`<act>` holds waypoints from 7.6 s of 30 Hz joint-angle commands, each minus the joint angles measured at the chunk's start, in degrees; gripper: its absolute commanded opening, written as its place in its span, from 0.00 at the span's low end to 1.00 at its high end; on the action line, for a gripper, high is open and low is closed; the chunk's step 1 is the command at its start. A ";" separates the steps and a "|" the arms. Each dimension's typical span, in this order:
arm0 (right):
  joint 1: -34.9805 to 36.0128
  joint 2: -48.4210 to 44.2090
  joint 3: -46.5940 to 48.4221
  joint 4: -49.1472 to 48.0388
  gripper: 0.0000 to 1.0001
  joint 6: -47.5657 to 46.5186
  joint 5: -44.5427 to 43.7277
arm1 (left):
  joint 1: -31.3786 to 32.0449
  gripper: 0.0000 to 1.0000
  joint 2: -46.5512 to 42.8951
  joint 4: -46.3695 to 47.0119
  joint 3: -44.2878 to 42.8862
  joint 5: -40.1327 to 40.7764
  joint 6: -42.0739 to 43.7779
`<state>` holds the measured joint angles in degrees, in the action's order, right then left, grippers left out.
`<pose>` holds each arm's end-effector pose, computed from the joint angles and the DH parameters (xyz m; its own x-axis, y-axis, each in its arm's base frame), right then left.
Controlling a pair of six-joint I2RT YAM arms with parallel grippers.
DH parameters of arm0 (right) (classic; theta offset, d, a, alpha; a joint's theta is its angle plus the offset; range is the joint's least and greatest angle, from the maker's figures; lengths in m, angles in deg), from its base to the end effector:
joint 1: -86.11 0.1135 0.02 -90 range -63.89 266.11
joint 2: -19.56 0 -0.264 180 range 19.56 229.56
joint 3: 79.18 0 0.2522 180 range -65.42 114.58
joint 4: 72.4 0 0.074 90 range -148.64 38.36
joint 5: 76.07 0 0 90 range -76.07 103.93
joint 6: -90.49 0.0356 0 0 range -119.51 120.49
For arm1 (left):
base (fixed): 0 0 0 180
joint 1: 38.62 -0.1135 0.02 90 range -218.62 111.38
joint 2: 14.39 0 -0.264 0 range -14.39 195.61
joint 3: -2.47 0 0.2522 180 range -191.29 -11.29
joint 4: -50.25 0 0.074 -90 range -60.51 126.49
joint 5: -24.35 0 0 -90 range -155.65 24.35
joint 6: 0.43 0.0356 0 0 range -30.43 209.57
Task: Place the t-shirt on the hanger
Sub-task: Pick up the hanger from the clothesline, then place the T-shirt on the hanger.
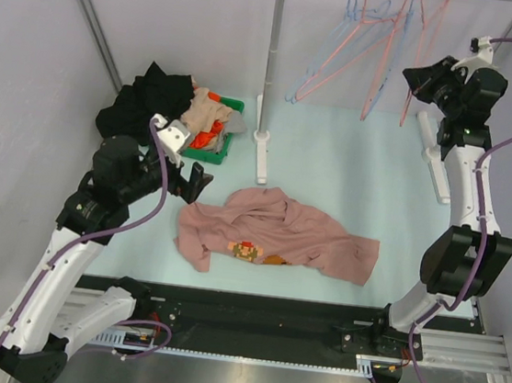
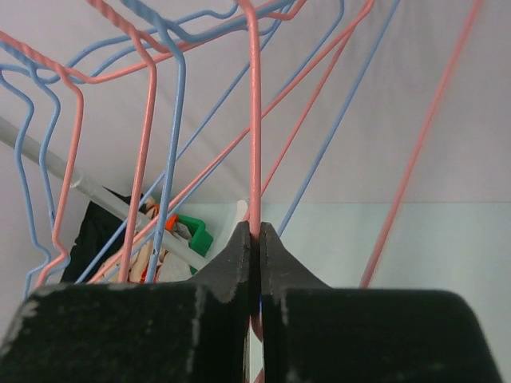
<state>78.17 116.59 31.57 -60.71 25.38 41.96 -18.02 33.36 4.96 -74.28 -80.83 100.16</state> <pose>0.4011 -0.0391 0.4391 -0.1126 0.3908 -0.9136 -0.3261 0.8539 0.4055 0.1531 -0.0675 0.4008 -0.1524 0.2468 -0.9570 0.6133 0.7829 0.1042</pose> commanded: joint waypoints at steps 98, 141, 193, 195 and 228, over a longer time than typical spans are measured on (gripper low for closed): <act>43.00 -28.92 -17.71 58.24 0.81 -59.25 11.62 | 15.52 0.00 5.25 10.18 20.81 -23.23 18.59; 28.86 -21.18 -17.18 54.00 0.00 -65.92 16.35 | 3.83 0.66 16.23 12.72 18.42 -16.47 17.95; 38.00 -12.66 -17.10 42.24 0.00 -77.71 10.73 | 2.78 0.04 32.41 -1.61 4.53 -16.63 55.94; 38.27 -11.87 -17.10 40.39 0.00 -77.71 10.99 | 2.78 0.04 32.06 -2.04 4.53 -17.07 55.94; 41.96 0.96 -12.35 26.67 0.00 -65.84 26.46 | -8.46 0.49 23.44 -8.46 9.01 -26.21 52.86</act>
<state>120.03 117.29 16.62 -30.78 -40.00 65.35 -23.48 56.75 1.90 -66.03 -102.31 148.68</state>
